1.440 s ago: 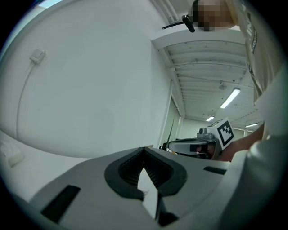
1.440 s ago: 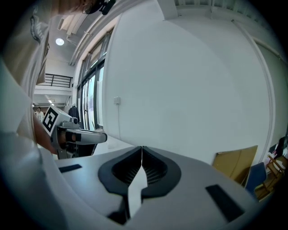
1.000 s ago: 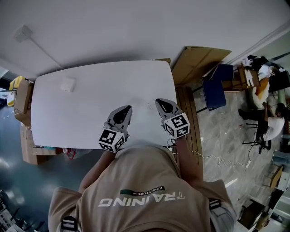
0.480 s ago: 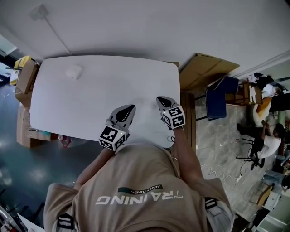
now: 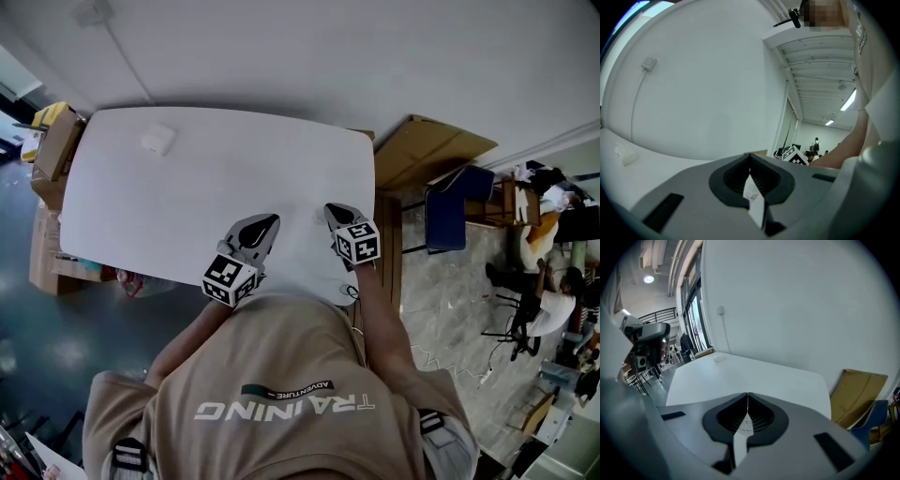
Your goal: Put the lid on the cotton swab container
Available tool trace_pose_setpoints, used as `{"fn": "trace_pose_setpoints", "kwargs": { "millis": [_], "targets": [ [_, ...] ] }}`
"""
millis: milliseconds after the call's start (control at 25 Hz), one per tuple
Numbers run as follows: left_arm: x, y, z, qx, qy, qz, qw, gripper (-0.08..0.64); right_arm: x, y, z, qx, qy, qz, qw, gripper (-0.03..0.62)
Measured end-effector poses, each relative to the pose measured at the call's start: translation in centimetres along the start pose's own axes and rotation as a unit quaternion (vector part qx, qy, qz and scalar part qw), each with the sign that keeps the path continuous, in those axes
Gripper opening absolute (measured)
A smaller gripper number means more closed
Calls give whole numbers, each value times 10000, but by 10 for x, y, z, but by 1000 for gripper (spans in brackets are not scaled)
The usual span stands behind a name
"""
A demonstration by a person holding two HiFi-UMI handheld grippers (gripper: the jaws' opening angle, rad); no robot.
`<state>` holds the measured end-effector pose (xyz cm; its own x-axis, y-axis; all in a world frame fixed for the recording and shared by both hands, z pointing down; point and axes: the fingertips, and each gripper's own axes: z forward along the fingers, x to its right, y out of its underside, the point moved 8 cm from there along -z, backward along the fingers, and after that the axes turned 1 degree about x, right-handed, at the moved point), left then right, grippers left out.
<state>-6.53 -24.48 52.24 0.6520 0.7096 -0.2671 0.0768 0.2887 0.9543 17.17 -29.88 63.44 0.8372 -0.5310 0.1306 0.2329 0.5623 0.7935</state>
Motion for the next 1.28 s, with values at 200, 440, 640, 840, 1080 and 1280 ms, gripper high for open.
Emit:
{"fn": "trace_pose_setpoints", "kwargs": {
  "millis": [200, 440, 640, 840, 1080, 1280],
  "targets": [
    [0, -4, 0, 44, 26, 64, 10000, 12, -2, 6, 2, -112, -3, 0, 9999, 18],
    [-1, -5, -4, 78, 20, 91, 9999, 12, -6, 16, 4, -302, 6, -19, 9995, 18],
    [0, -6, -8, 104, -28, 92, 9999, 12, -6, 19, 4, -365, 12, -29, 9993, 18],
    [-2, -5, -15, 118, -64, 77, 9999, 12, -9, 21, 6, -424, 56, -34, 9991, 18],
    [2, -5, -19, 148, -106, 65, 9998, 12, -8, 25, 4, -412, 84, 53, 9991, 18],
    [2, -3, -21, 209, -116, 54, 9997, 12, -11, 23, 8, -667, 185, -319, 9971, 18]
  ]
}}
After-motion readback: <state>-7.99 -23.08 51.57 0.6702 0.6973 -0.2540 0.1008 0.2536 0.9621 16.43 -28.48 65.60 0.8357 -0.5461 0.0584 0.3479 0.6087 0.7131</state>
